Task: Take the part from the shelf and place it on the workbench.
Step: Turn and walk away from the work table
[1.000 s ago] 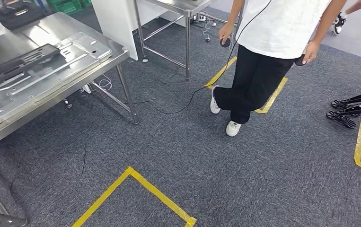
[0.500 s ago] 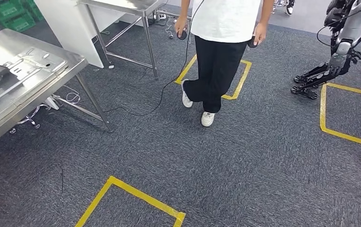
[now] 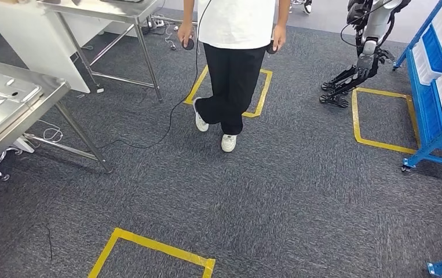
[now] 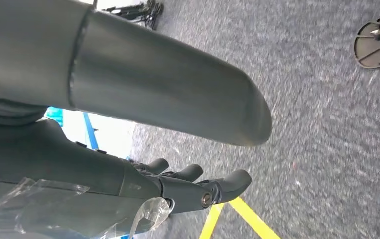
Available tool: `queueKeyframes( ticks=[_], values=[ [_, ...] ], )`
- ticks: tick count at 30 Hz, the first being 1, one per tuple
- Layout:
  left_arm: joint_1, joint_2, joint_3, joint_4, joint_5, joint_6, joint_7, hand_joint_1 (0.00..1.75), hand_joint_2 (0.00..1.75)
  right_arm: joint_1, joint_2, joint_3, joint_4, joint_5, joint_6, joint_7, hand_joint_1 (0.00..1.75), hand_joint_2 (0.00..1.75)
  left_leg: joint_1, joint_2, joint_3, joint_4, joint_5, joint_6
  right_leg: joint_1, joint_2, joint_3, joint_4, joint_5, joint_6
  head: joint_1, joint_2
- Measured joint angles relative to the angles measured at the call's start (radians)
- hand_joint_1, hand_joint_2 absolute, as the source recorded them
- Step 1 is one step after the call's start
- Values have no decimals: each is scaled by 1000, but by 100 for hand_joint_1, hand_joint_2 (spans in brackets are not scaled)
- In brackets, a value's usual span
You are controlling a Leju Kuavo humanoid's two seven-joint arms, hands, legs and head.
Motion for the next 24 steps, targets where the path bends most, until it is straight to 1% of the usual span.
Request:
queueKeyframes(
  ticks=[1,2,3,4,5,6,7,8,9,10,11,12,13,14,15,16,17,18,19,20,21,22,23,24],
  values=[
    [-1,0,0,0,1,0,0,0,0,-2,0,0,0,-2,-1,-2,0,0,1,12,1,-3,3,-1,1,-30,-31,68,-38,2,0,0],
    [1,-1,-1,0,1,1,0,0,0,-3,0,0,0,-4,-1,-3,0,0,-1,25,0,-4,4,0,2,-45,-67,146,-76,5,0,0],
    [3,-1,-1,0,2,1,0,0,0,-4,0,0,0,-6,-1,-4,0,0,-2,40,-1,-3,4,0,1,-52,-99,215,-102,9,0,0],
    [4,-1,-1,0,3,1,0,0,0,-4,0,0,0,-7,-1,-6,0,0,-4,55,-2,-3,4,0,0,-56,-114,253,-111,12,0,0],
    [5,-1,-2,0,3,0,0,0,0,-4,0,1,0,-8,-1,-6,0,0,-4,68,-2,-2,3,0,0,-59,-107,246,-100,14,0,0],
    [5,-1,-2,0,4,0,0,0,0,-3,-1,1,0,-8,-1,-8,0,0,-4,81,-2,-2,3,-1,0,-65,-77,196,-72,16,0,0],
    [4,-2,-2,0,5,1,0,0,0,-3,-2,1,0,-9,-1,-8,0,0,-5,92,-1,0,1,-4,0,-82,-29,115,-36,17,0,0],
    [3,-2,-2,0,5,1,1,0,0,-3,-3,1,0,-10,-1,-9,0,0,-8,102,-2,5,-3,-8,2,-102,18,32,-7,15,0,0],
    [2,-2,-2,0,6,2,1,0,0,-4,-4,1,0,-10,-2,-10,0,0,-11,111,-4,10,-6,-12,3,-117,51,-28,14,10,-1,0],
    [2,-2,-2,0,7,2,1,0,0,-5,-4,1,0,-11,-2,-10,0,0,-15,120,-6,15,-9,-17,4,-125,68,-62,23,4,-2,0],
    [1,-2,-2,0,8,3,1,0,0,-4,-3,1,0,-12,-2,-10,0,0,-18,129,-8,19,-12,-21,6,-120,69,-70,24,-3,-2,0],
    [0,-2,-2,0,10,3,1,0,0,-3,-3,1,0,-14,-1,-10,0,0,-17,138,-8,22,-14,-24,5,-109,65,-68,26,-11,-2,0],
    [-2,-2,-2,0,12,3,1,0,0,-2,-3,1,0,-15,-1,-10,0,0,-15,137,-10,30,-21,-29,5,-99,63,-67,27,-17,-2,0],
    [-3,-3,-2,0,14,3,1,0,0,-1,-4,1,0,-17,-1,-10,0,0,-11,122,-18,53,-39,-35,4,-90,61,-67,30,-23,-2,0],
    [-4,-3,-2,0,15,3,1,0,0,-2,-4,1,0,-17,-1,-9,0,0,-7,99,-36,99,-70,-41,3,-82,59,-68,33,-29,-2,0],
    [-5,-3,-2,0,16,3,1,0,0,-3,-4,1,0,-18,-1,-9,0,0,-1,73,-66,169,-110,-47,2,-73,56,-68,36,-34,-3,0],
    [-3,-3,-2,0,16,3,1,0,0,-4,-4,1,0,-18,-1,-8,0,0,2,55,-103,255,-154,-51,3,-63,52,-68,38,-37,-3,0],
    [-1,-3,-2,0,17,3,1,0,0,-5,-5,2,0,-18,-1,-8,0,0,6,47,-138,335,-188,-54,3,-50,48,-68,41,-40,-3,0],
    [1,-3,-2,0,17,3,1,0,0,-5,-5,2,0,-18,-1,-7,0,0,8,44,-160,387,-203,-55,2,-37,45,-67,43,-41,-3,0],
    [4,-3,-2,0,17,3,1,0,0,-4,-5,2,0,-18,-1,-7,0,0,10,42,-164,398,-198,-56,2,-23,43,-67,46,-41,-3,0],
    [5,-3,-2,0,18,3,1,0,0,-4,-5,3,0,-18,-1,-7,0,0,13,39,-143,357,-169,-55,0,-8,43,-67,48,-40,-3,0],
    [5,-3,-2,0,19,3,1,0,0,-4,-5,4,0,-18,-1,-7,0,0,14,28,-105,280,-127,-53,-1,6,43,-67,50,-38,-3,0],
    [4,-3,-2,0,20,3,1,0,0,-3,-4,5,0,-19,-1,-7,0,0,15,4,-63,192,-85,-49,-4,19,42,-67,52,-35,-4,0],
    [3,-3,-2,0,21,3,1,0,0,-4,-4,5,0,-19,-1,-7,0,0,16,-22,-29,113,-51,-46,-6,31,39,-66,55,-30,-4,0]
  ],
)
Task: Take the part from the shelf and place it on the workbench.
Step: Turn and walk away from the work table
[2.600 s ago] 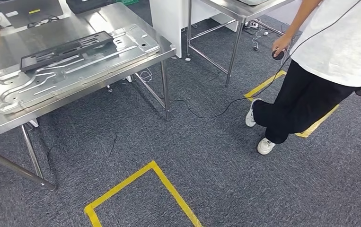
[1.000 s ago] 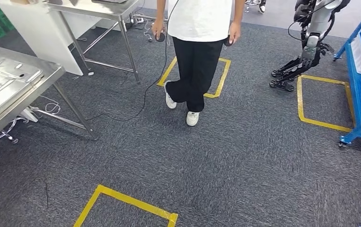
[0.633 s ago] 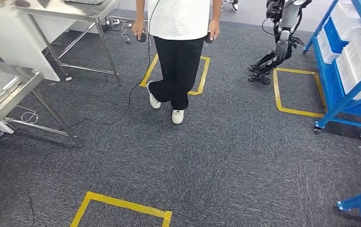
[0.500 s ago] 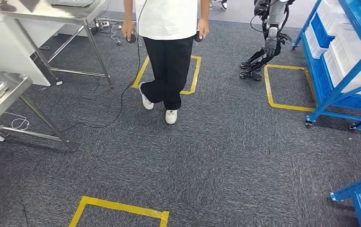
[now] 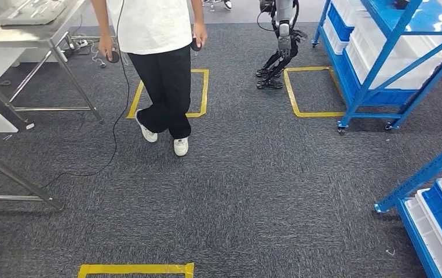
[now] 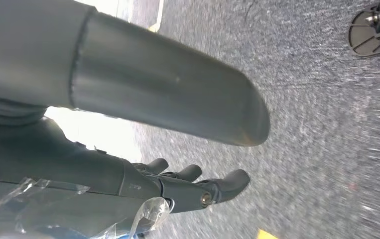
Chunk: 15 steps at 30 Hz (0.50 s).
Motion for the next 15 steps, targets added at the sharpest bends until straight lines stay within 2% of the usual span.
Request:
queueKeyframes(
  ticks=[1,2,4,5,6,8,9,10,11,12,13,15],
  values=[
    [-1,0,0,0,1,0,0,0,0,0,0,0,0,0,0,0,0,0,-1,-21,19,-49,18,2,-2,11,-5,1,3,5,-1,0],
    [-1,0,0,0,2,0,0,0,0,1,1,0,0,0,0,0,0,0,-3,-32,25,-71,24,2,-4,22,-12,1,7,12,-2,0],
    [-2,-1,0,0,3,0,0,0,0,5,0,1,0,0,0,0,0,0,-4,-16,26,-83,28,4,-8,43,-23,-1,13,25,-3,0],
    [-3,-2,0,0,3,0,0,0,0,6,0,1,0,0,0,0,0,0,-3,-4,27,-88,33,8,-6,31,-30,10,5,29,-2,0],
    [-4,-2,0,0,3,0,0,0,0,7,-1,1,1,-1,0,0,0,0,-1,9,28,-93,38,14,-3,7,-46,42,-17,31,-2,0],
    [-4,-2,0,0,3,1,-1,0,0,5,-2,1,1,-2,0,0,0,0,-3,37,27,-97,43,23,4,-58,-108,179,-92,32,-2,0],
    [-2,-2,0,0,3,2,-1,0,0,4,-1,2,1,-4,0,0,0,0,-4,52,26,-97,43,25,4,-74,-145,262,-128,35,-3,0],
    [-1,-2,0,0,2,2,-1,0,0,3,0,2,1,-6,0,0,0,0,-5,68,25,-97,43,25,3,-82,-173,324,-149,39,-3,0],
    [1,-2,0,0,1,1,-1,0,0,3,1,2,1,-7,0,0,0,0,-5,82,24,-97,42,25,0,-87,-182,349,-150,43,-4,0],
    [2,-2,0,0,1,0,-1,0,0,3,1,2,1,-9,0,0,0,0,-4,95,24,-97,41,24,-2,-92,-168,327,-132,46,-4,0],
    [2,-3,0,0,0,0,-1,0,0,3,1,2,1,-10,0,0,0,0,-2,107,25,-96,40,21,-5,-101,-132,265,-100,49,-4,0],
    [1,-3,0,0,-1,0,-2,0,0,3,0,2,1,-11,-1,-1,0,0,-3,125,26,-89,32,10,-8,-142,-43,106,-39,54,-4,0]
  ],
)
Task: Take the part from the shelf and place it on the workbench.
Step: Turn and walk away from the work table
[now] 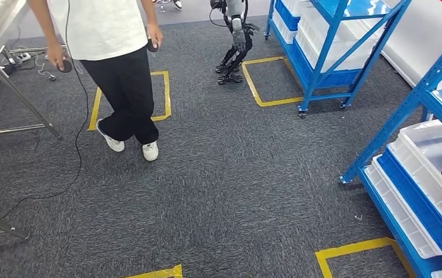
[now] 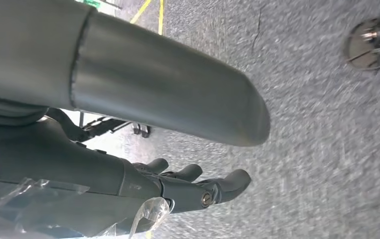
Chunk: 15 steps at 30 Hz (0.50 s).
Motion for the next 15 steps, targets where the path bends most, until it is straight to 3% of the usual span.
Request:
queueKeyframes(
  ticks=[2,4,6,7,9,10,11,12,13,15],
  values=[
    [0,1,0,0,0,0,-1,0,0,0,0,0,0,-1,0,0,0,0,-4,14,-3,9,-6,-13,2,-22,40,-83,24,-9,-2,0],
    [-3,1,0,0,0,0,-2,0,0,0,0,0,0,-2,0,-1,0,0,-4,29,-4,14,-9,-22,5,-1,36,-90,25,-25,-4,0],
    [-9,0,0,0,0,0,-4,0,0,-1,-1,0,0,-4,0,-2,0,0,3,11,-17,50,-40,-30,4,19,35,-93,28,-37,-3,0],
    [-10,0,0,0,1,0,-4,0,0,-2,-1,0,0,-6,-1,-2,0,0,6,-9,-39,102,-72,-33,2,28,36,-95,30,-42,-3,0],
    [-10,-1,0,0,1,0,-4,0,0,-4,-1,0,0,-8,-2,-2,0,0,9,-48,-114,267,-147,-36,3,48,34,-95,32,-49,-3,0],
    [-8,-1,0,0,2,0,-2,0,0,-4,-1,0,0,-9,-3,-2,0,0,10,-56,-149,339,-171,-37,4,61,33,-95,33,-52,-3,0],
    [-6,-1,0,0,2,0,-1,0,0,-4,-1,0,0,-10,-3,-2,0,0,10,-60,-170,380,-177,-36,4,74,32,-95,34,-53,-3,0],
    [-6,-1,0,0,2,0,1,0,0,-3,-1,0,0,-11,-4,-2,0,0,11,-63,-169,372,-161,-35,4,88,32,-95,35,-53,-3,0],
    [-6,-1,0,0,2,1,2,0,0,-3,-1,0,0,-12,-4,-2,0,0,12,-68,-147,321,-128,-34,3,102,33,-95,37,-52,-3,0],
    [-9,-1,0,0,1,1,2,0,0,-3,-1,0,0,-13,-4,-2,0,0,16,-105,-76,155,-48,-33,0,130,30,-93,41,-46,-4,0]
  ],
)
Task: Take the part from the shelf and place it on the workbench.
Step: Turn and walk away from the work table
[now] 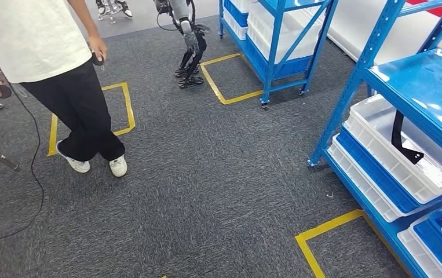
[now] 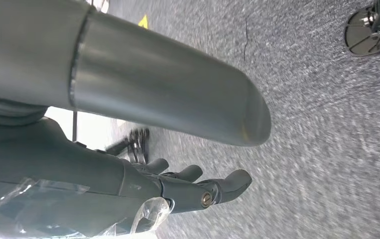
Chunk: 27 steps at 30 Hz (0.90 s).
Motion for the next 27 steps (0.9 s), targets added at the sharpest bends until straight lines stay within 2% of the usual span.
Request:
queueKeyframes(
  ticks=[1,2,3,4,5,6,7,8,9,10,11,12,13,14,16,17,18,20,22,24,25,26,27],
  values=[
    [-2,0,0,0,0,0,0,0,0,-2,0,0,0,0,0,0,0,0,2,-20,27,-66,25,-1,-1,12,-5,2,3,5,0,0],
    [-2,0,0,0,0,0,0,0,0,-2,0,0,0,-1,0,0,0,0,2,-36,42,-107,38,-2,-2,24,-11,1,7,11,0,0],
    [-2,0,0,0,0,0,0,0,0,0,0,0,0,-2,-1,0,0,0,-1,-38,45,-122,41,-1,-3,35,-16,-1,11,18,0,0],
    [-3,-1,0,0,0,0,0,0,0,3,0,0,0,-3,-1,0,0,0,-2,-30,46,-126,43,3,-6,45,-20,-5,16,25,0,0],
    [-4,-1,0,0,0,0,0,0,0,7,-1,0,0,-4,-2,0,0,0,-4,-20,47,-128,47,9,-8,39,-24,-4,15,30,1,0],
    [-5,-1,-1,0,0,0,0,0,0,9,-1,0,1,-5,-3,0,0,0,-4,-9,48,-131,52,17,-7,19,-34,14,1,33,1,0],
    [-6,-1,-1,0,0,0,0,0,0,10,-1,0,1,-6,-3,0,0,0,-3,3,49,-135,56,23,-3,-8,-54,58,-26,33,1,0],
    [-5,-1,-1,0,-1,0,0,0,0,8,-1,0,1,-7,-3,0,0,0,-4,15,49,-136,58,28,1,-41,-85,126,-65,33,2,0],
    [-4,0,-1,0,-1,0,0,0,0,7,0,1,1,-7,-3,0,0,0,-6,28,48,-136,58,30,5,-60,-122,211,-105,33,2,0],
    [-2,0,-1,0,0,0,1,0,0,5,0,1,1,-8,-3,0,0,0,-8,42,48,-136,58,31,6,-69,-156,288,-135,33,2,0],
    [-1,0,-1,0,0,-1,2,0,0,4,1,1,1,-8,-3,0,0,0,-10,56,47,-136,58,32,6,-73,-177,336,-148,32,1,0],
    [-2,0,-1,0,0,-1,2,0,0,4,1,1,1,-8,-3,-1,0,0,-11,69,47,-136,57,32,6,-76,-177,342,-142,31,1,0],
    [-3,-1,-1,0,0,-1,3,0,0,4,0,1,1,-9,-3,-1,0,0,-11,79,48,-136,56,32,7,-81,-153,302,-118,30,1,0],
    [-5,-1,-1,0,0,-1,3,0,0,4,0,1,1,-10,-3,-2,0,0,-10,89,49,-136,55,31,7,-94,-111,229,-84,28,1,0],
    [-8,-1,-1,0,0,-1,4,0,0,3,-1,4,1,-14,-3,-3,0,0,-15,105,51,-133,50,23,14,-137,-26,75,-29,20,1,0],
    [-8,-1,-1,0,0,-1,4,0,0,2,-1,6,1,-16,-3,-4,0,0,-18,114,52,-132,48,19,17,-152,-4,31,-18,16,1,0],
    [-8,-1,-1,0,0,-1,5,0,0,2,-1,7,1,-17,-4,-5,0,0,-21,124,52,-131,45,14,21,-155,3,12,-15,11,1,0],
    [-10,-1,-1,0,0,-1,5,0,0,3,-1,8,1,-18,-4,-6,0,0,-20,138,54,-130,39,4,19,-134,-1,7,-14,1,2,0],
    [-14,-1,-1,0,1,-1,4,0,0,2,-1,9,1,-18,-4,-6,0,0,-14,109,36,-80,2,-5,15,-115,0,4,-10,-10,2,0],
    [-13,-1,-2,0,2,-1,3,0,0,-2,0,10,1,-18,-3,-6,0,0,-10,62,-28,68,-75,-11,15,-95,0,3,-6,-19,2,0],
    [-11,-1,-2,0,3,-1,3,0,0,-3,0,11,1,-19,-3,-5,0,0,-9,50,-65,151,-109,-13,16,-83,-1,3,-5,-22,2,0],
    [-8,-1,-2,0,3,-2,4,0,0,-3,0,11,1,-19,-4,-4,0,0,-9,46,-91,209,-127,-14,16,-70,-2,3,-4,-23,2,0],
    [-5,-1,-2,0,3,-2,4,0,0,-3,-1,12,1,-20,-5,-3,0,0,-9,44,-98,225,-122,-14,16,-57,-2,3,-3,-23,2,0]
  ],
)
